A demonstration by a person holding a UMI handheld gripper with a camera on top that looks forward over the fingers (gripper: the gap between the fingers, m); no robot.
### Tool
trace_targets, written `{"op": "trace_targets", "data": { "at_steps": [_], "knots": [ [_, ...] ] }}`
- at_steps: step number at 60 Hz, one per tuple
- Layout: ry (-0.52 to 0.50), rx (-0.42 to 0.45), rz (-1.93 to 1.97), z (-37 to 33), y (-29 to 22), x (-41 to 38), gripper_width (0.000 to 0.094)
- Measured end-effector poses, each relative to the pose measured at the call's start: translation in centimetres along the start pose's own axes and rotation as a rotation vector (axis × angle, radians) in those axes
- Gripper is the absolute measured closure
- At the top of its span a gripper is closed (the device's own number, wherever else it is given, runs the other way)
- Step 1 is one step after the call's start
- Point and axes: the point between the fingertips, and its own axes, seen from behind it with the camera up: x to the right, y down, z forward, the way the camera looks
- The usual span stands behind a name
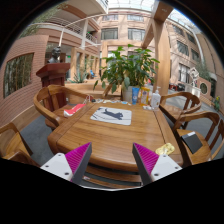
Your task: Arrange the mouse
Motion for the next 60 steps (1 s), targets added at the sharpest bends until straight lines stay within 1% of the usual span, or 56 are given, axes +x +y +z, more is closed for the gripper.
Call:
{"op": "trace_targets", "data": {
  "at_steps": [5, 17, 22, 28, 38, 48, 56, 60],
  "knots": [
    [0.022, -0.034, 0.017, 0.0, 1.5, 1.0, 0.0098],
    [0.115, -0.129, 0.037, 2.1, 7.4, 8.4, 0.0099],
    [0.159, -0.153, 0.068, 2.6, 9.0, 11.4, 0.0098],
    [0.213, -0.151, 0.097, 3.7, 9.8, 15.0, 0.0095],
    [0.269, -0.121, 0.136, 6.5, 9.6, 19.4, 0.0094],
    [0.274, -0.119, 0.200, 9.2, 9.7, 21.6, 0.0091],
    [0.274, -0.135, 0.219, 11.2, 9.6, 22.6, 0.0091],
    [0.282, -0.120, 0.217, 12.2, 8.8, 23.1, 0.0090]
  ]
}}
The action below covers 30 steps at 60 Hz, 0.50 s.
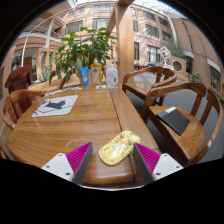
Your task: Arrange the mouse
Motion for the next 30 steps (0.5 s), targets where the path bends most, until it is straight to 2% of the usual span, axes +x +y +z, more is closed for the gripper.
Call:
{"op": "trace_targets", "data": {
  "at_steps": [10, 15, 22, 26, 30],
  "knots": [
    [-0.012, -0.002, -0.017, 2.4, -1.5, -0.7, 0.0092],
    [-0.024, -0.006, -0.033, 3.9, -2.0, -1.6, 0.0123],
    [-0.031, -0.021, -0.052, 5.2, -2.3, -2.2, 0.0282],
    [-0.039, -0.020, -0.064, 5.5, -2.4, -2.4, 0.0449],
    [-0.041, -0.011, -0.081, 5.7, -2.6, -2.5, 0.0470]
  ]
}}
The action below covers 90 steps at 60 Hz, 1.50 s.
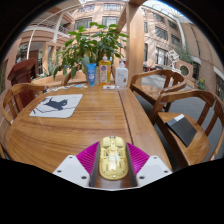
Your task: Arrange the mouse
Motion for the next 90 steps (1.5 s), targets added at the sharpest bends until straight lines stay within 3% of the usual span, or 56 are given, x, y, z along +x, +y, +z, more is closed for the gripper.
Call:
{"op": "trace_targets", "data": {
  "at_steps": [11, 25, 31, 39, 45, 50, 56, 72, 80, 84, 86, 90],
  "knots": [
    [0.008, 0.005, -0.001, -0.1, -0.2, 0.1, 0.0587],
    [0.104, 0.036, -0.040, -1.0, -2.4, 1.1, 0.0588],
    [0.146, 0.114, -0.033, -1.8, -7.8, 1.8, 0.0586],
    [0.160, 0.283, -0.007, -2.7, -18.6, 0.6, 0.0587],
    [0.129, 0.401, 0.011, -2.7, -26.2, -2.8, 0.0587],
    [0.068, 0.449, 0.003, -1.7, -30.0, -7.9, 0.0589],
    [-0.030, 0.401, -0.014, 2.6, -30.4, -14.8, 0.0590],
    [-0.129, 0.076, -0.094, 15.5, -17.3, -26.3, 0.0581],
    [-0.110, 0.009, -0.121, 17.8, -14.2, -27.4, 0.0474],
    [-0.119, 0.020, -0.121, 17.1, -14.0, -27.9, 0.0412],
    [-0.119, 0.033, -0.125, 16.7, -14.6, -27.9, 0.0332],
    [-0.108, 0.054, -0.145, 15.0, -15.0, -27.8, 0.0081]
  ]
}}
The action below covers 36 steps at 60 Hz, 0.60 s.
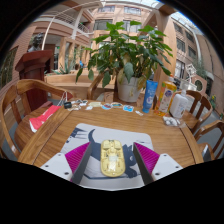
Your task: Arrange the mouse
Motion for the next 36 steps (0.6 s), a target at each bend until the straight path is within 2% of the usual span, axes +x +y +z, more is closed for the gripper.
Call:
{"op": "trace_targets", "data": {
  "at_steps": [1, 3, 10, 23, 36],
  "knots": [
    [-0.003, 0.005, -0.004, -0.5, -0.2, -0.2, 0.0070],
    [-0.006, 0.016, -0.005, -1.7, -0.5, -0.4, 0.0105],
    [-0.026, 0.044, 0.002, -6.8, -2.0, -0.9, 0.0083],
    [0.011, 0.106, -0.005, -16.5, -3.6, -0.9, 0.0083],
    [0.017, 0.133, 0.010, -23.5, -3.1, -0.9, 0.0085]
  ]
}}
